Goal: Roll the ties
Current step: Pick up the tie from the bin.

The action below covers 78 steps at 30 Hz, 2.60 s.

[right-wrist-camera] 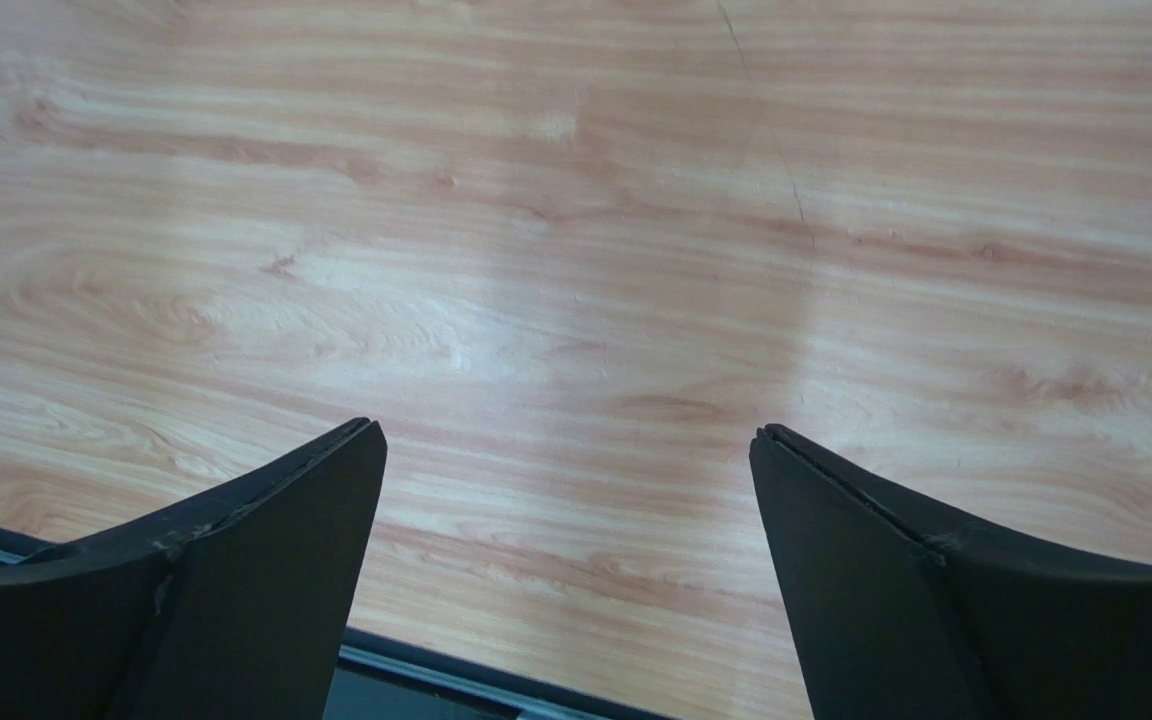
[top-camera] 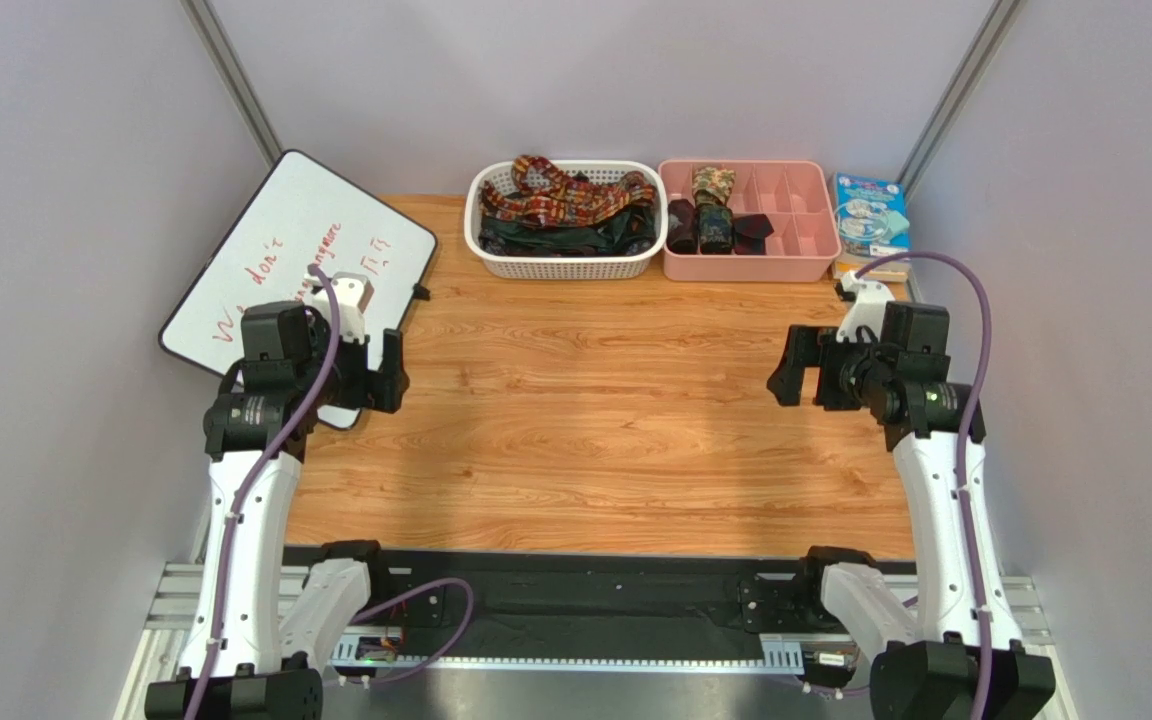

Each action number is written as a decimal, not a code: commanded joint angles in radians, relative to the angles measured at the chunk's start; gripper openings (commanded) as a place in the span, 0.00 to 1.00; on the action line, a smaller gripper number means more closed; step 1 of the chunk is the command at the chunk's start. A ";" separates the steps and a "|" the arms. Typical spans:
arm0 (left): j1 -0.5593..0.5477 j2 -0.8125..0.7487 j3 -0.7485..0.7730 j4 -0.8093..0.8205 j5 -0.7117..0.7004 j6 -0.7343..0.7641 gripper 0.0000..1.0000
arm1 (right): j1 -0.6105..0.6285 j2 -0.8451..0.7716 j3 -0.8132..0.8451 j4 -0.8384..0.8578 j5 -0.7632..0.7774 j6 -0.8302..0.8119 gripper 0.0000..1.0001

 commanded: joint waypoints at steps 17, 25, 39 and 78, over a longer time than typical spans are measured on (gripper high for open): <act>0.002 0.106 0.068 0.282 0.119 -0.074 0.99 | 0.221 0.798 0.790 0.322 -0.134 0.332 1.00; 0.002 0.214 0.097 0.345 0.174 -0.140 1.00 | 0.367 1.105 1.132 0.341 0.148 0.319 1.00; 0.004 0.197 0.052 0.337 0.156 -0.132 1.00 | 0.396 1.449 1.297 0.557 0.323 0.380 1.00; 0.002 0.272 0.054 0.360 0.117 -0.140 0.99 | 0.400 1.756 1.430 0.945 0.415 0.472 0.69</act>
